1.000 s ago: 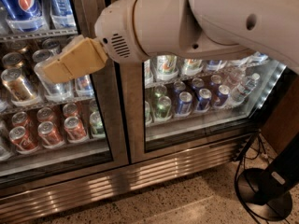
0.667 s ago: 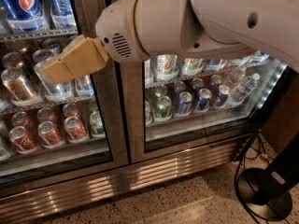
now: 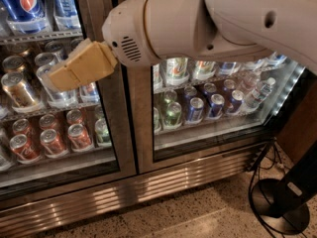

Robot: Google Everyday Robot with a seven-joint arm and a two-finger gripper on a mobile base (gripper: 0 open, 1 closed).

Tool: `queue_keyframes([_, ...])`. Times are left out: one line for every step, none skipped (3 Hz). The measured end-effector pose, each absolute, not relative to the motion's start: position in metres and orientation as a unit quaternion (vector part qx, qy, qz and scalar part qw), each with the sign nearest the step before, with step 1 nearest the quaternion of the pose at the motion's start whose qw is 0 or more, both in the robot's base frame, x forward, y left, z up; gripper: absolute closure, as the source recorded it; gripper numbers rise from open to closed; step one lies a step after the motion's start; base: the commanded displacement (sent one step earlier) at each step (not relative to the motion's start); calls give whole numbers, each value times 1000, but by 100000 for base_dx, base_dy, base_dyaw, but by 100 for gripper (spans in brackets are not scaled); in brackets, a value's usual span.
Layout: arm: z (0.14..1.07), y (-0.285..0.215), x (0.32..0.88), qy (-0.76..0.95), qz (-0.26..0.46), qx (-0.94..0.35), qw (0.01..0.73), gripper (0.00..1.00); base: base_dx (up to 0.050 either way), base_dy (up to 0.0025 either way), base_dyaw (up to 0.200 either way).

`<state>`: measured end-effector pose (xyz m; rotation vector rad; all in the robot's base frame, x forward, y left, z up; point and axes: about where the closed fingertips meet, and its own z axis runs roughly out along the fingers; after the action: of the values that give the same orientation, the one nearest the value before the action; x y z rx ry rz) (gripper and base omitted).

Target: Open left fridge door

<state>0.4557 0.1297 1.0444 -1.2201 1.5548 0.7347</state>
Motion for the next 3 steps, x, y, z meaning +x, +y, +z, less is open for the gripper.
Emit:
queue_keyframes([1043,130,454,638,305,-507,493,0,0,0,0])
queue_keyframes([1044,127,454,630,312,-511,495,0,0,0,0])
queue_keyframes([1045,124,454,624,319,-512,497,0,0,0,0])
